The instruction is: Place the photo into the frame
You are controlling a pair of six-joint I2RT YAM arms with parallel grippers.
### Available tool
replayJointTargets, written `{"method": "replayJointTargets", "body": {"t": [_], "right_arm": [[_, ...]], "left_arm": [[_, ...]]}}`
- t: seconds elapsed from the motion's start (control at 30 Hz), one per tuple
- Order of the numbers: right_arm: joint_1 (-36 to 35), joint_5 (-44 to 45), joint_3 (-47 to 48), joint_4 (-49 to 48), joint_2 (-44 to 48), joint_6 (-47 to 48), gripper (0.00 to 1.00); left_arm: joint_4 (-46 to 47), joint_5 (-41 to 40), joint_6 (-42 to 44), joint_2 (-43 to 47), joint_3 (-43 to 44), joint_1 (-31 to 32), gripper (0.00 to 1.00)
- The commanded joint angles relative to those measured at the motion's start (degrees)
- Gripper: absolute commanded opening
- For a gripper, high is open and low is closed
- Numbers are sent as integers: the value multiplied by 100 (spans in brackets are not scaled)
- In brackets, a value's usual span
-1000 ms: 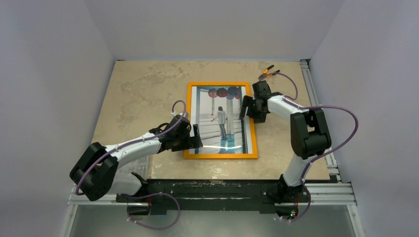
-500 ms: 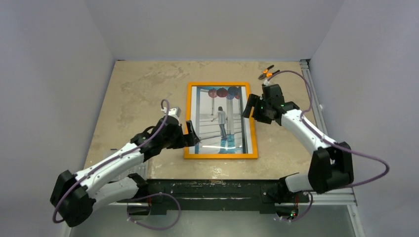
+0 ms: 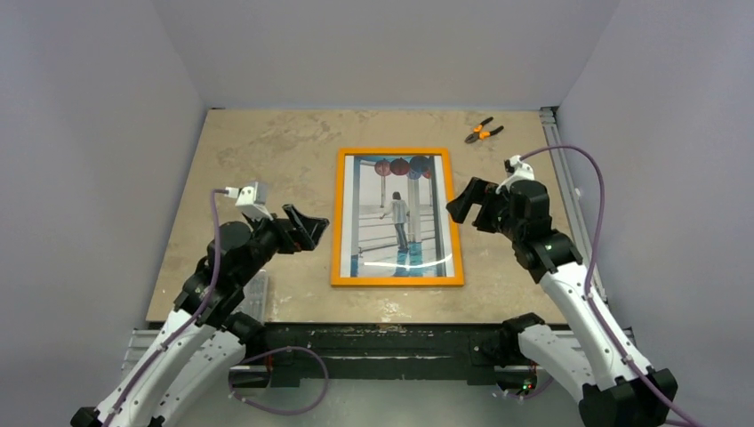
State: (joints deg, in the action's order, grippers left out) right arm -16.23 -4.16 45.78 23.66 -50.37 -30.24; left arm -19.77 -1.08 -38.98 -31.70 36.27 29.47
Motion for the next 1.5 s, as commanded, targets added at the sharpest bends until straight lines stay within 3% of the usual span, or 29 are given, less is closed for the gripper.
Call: {"method": "replayJointTargets", "body": {"t": [0.0, 0.2, 0.4, 0.47, 0.63, 0.77, 0.87, 0.97, 1.1, 1.17, 1.2, 1.23, 1.3, 1.37, 1.43, 1.47], "right_arm": [[-3, 176, -140, -280, 384, 219, 99], [-3, 1159, -504, -521, 731, 807, 99], [-3, 2298, -1660, -1697, 1051, 1308, 98], [-3, 2503, -2122, -2207, 1113, 1542, 98], [-3, 2952, -3104, -3680, 850, 2224, 98], [21, 3196, -3719, -5495, 68, 2506, 99], [88, 3086, -3783, -6462, -512, 2791, 99], [293, 2889, -3720, -7524, -1272, 2988, 99], [674, 2350, -3191, -7835, -2140, 2866, 99], [871, 2090, -3164, -8214, -2403, 2790, 99], [972, 2115, -3250, -8624, -2591, 2623, 99], [1108, 2272, -3404, -9159, -3050, 2354, 99], [1188, 2755, -3714, -10802, -3773, 2444, 99], [1198, 2601, -3516, -9544, -3312, 2114, 99], [1204, 2663, -3409, -10019, -3667, 2427, 99], [1201, 2603, -3289, -9545, -3513, 2369, 99]], "left_arm": [[473, -393, 547, 304, -290, -47, 100], [660, -2233, 1382, 489, -628, -48, 100], [1519, -4105, 2548, 234, -1150, -93, 100], [1598, -4277, 2750, -106, -1204, -252, 100], [2901, -3733, 2929, -928, -1801, -969, 100], [4045, -3276, 2669, -1549, -2152, -1749, 100], [5781, -2390, 2532, -2295, -2624, -2514, 100], [7001, -2181, 2914, -2927, -2743, -2641, 100], [8783, -1564, 3259, -4335, -2761, -2796, 100], [8911, -1592, 3310, -4714, -2651, -2813, 100], [8297, -1645, 3206, -4529, -2558, -2815, 100], [7912, -1669, 3163, -4370, -2426, -2816, 100], [8373, -1682, 3321, -4613, -2420, -2799, 100], [8319, -1660, 3238, -4499, -2514, -2792, 100], [8169, -1619, 3270, -4537, -2382, -2793, 100], [8052, -1500, 3377, -4597, -2245, -2793, 100]]}}
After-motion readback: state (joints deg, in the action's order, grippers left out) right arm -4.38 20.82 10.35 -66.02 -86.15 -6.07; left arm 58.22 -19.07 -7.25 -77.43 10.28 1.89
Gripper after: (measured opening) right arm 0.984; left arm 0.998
